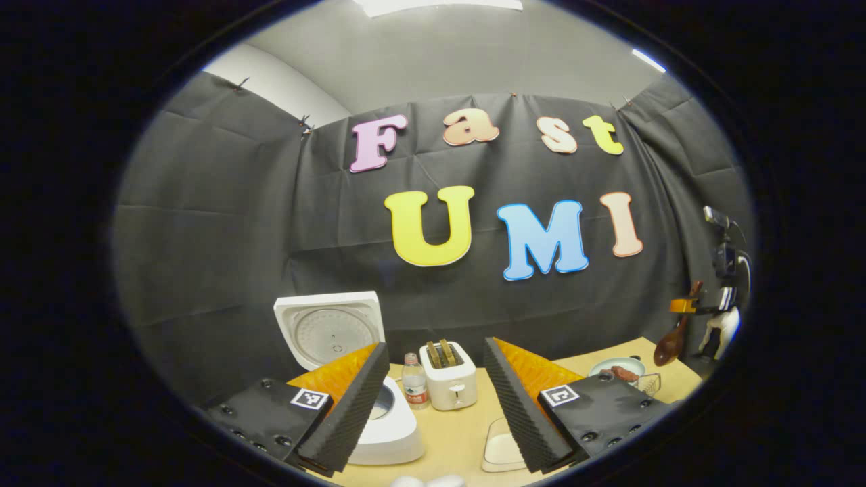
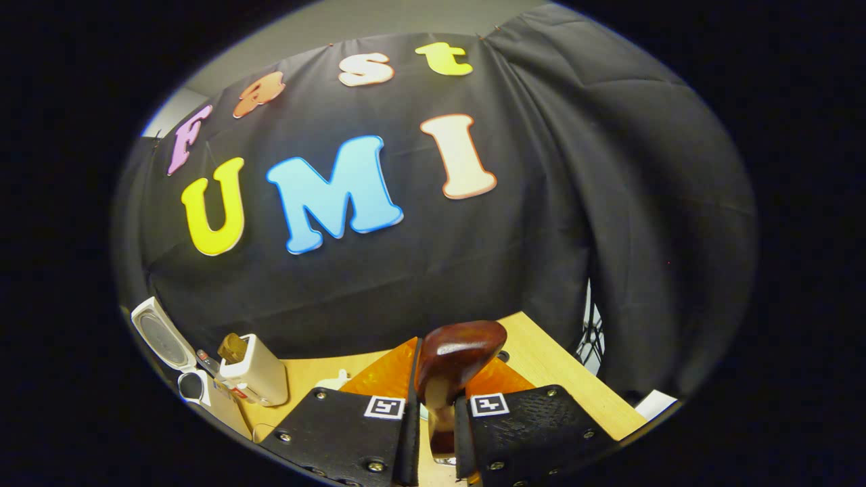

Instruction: Close the left gripper, press the button to open the rice cooker; take a wooden spoon from the chopstick holder with the right hand, scoop a spoonful of rice and pour it into the rice cooker, then put the wooden spoon back into the chopstick holder.

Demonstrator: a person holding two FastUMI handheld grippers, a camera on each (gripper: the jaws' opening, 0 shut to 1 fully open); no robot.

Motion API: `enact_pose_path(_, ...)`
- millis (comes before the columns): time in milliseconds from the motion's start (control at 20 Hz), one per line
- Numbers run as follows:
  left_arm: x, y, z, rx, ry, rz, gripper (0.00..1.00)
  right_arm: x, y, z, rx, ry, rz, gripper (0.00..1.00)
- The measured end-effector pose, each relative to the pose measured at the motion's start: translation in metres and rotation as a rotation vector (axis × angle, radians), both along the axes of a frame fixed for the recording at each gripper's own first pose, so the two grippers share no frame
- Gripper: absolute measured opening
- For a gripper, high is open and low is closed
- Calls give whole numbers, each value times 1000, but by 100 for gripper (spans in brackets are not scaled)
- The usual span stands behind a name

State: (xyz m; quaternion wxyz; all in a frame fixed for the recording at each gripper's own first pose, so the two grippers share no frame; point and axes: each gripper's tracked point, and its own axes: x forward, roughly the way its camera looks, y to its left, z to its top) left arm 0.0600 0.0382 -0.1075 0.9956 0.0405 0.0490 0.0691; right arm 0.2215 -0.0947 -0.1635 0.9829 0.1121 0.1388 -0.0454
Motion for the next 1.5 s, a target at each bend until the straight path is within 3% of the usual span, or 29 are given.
enact_pose_path(250,-13,21,-1,-10,-10,-13,99,-23,115,50,-47,-96,158,21)
enact_pose_path(400,-21,29,-3,-10,-8,-15,99,-43,191,26,-89,-67,281,21)
enact_pose_path(600,-30,40,2,4,-18,-23,98,-64,251,-24,-147,5,385,21)
enact_pose_path(750,-33,47,2,19,-17,-20,98,-72,266,-53,-224,35,415,21)
enact_pose_path(1200,-30,50,-5,14,-11,-24,99,-60,256,-110,-520,57,420,21)
enact_pose_path(1500,-24,54,-18,11,10,-18,98,-61,259,-155,-574,99,447,21)
